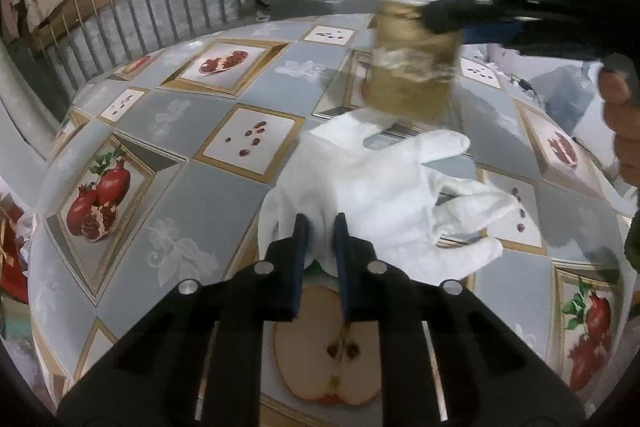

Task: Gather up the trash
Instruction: 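Carry the glove and box over the blue wastebasket and open both grippers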

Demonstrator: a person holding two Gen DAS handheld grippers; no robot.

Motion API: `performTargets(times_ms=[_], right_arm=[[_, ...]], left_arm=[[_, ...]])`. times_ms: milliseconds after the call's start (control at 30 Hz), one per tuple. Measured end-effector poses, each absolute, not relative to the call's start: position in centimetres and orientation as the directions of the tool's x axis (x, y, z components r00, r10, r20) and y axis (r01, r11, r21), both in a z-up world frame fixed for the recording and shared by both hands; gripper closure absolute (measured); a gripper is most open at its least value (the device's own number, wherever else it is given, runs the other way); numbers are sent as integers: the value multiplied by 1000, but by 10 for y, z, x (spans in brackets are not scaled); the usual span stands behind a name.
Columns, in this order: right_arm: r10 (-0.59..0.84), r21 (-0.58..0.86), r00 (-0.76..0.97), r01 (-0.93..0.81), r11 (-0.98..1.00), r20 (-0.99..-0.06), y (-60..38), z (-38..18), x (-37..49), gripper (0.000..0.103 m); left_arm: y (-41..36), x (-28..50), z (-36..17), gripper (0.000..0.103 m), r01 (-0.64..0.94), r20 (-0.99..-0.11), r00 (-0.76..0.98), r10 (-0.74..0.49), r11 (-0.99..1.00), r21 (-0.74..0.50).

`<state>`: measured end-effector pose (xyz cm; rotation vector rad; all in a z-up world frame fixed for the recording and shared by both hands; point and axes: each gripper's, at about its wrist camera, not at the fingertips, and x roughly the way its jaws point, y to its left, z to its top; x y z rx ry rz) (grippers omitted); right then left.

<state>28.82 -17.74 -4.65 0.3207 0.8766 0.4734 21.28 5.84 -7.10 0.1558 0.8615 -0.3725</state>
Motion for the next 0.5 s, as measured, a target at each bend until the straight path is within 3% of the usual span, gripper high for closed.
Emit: performTargets(times_ms=[500], right_arm=[[444,498,667,-125,858,-598,-247,-28,165,75]], left_arm=[[48,155,-9,97,460,-683,614,-395,883,-97]])
